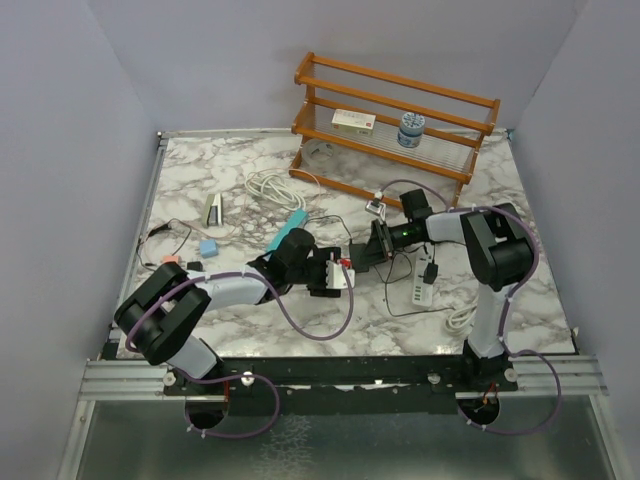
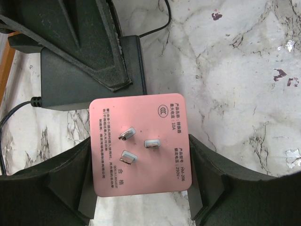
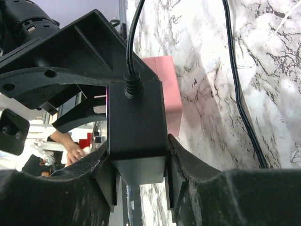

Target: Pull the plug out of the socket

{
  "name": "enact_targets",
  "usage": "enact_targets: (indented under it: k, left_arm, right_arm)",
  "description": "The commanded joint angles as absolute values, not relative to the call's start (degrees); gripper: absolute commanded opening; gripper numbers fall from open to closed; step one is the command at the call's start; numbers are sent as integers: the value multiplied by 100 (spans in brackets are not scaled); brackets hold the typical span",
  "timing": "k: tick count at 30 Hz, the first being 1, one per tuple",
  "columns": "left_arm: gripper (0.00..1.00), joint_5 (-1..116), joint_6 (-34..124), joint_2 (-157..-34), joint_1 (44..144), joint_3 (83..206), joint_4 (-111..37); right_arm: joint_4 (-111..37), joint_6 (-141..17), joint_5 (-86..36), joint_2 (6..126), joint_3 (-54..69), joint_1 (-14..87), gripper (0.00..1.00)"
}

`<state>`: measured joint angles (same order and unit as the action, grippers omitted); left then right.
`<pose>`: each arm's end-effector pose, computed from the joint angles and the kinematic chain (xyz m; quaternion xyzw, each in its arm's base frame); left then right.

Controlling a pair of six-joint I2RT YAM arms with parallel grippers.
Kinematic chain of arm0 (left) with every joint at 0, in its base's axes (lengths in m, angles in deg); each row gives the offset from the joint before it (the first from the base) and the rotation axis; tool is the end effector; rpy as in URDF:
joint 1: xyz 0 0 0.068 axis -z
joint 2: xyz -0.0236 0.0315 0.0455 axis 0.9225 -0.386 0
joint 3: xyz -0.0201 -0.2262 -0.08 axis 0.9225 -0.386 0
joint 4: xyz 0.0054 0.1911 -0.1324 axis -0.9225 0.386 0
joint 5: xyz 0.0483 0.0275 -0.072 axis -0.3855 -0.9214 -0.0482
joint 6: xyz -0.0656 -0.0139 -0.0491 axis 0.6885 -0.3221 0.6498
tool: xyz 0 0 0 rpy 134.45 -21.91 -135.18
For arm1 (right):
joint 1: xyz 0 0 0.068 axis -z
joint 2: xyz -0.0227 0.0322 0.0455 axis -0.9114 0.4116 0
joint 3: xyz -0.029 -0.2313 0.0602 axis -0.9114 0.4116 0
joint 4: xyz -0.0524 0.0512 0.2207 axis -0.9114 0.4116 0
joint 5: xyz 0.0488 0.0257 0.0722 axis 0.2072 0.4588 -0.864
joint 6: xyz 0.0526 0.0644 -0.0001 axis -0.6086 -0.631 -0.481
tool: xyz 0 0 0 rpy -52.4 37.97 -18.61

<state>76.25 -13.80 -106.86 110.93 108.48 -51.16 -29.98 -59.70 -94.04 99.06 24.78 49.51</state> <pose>0.1965 -0.2326 0.1380 0.6872 0.5293 -0.1925 0.4588 0.2914 0.1583 0.0992 -0.2186 0.7442 0.6276 0.0669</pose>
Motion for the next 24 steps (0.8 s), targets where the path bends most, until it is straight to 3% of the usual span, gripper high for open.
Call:
enact_targets:
  k: [1, 16, 24]
  left_arm:
    - [0, 7704, -1543, -10503, 11117, 10672, -5039]
    - [0, 8209, -844, -10472, 11017, 10482, -5516]
    - [0, 8176, -823, -10423, 10975, 10424, -5653]
  right_arm:
    - [-2804, -5669, -9221, 10216, 2363, 5111, 1]
    - [-3230, -5625, -9516, 10122, 2698, 5123, 0]
    - [-4213, -6163, -9892, 10106, 3136, 5277, 0]
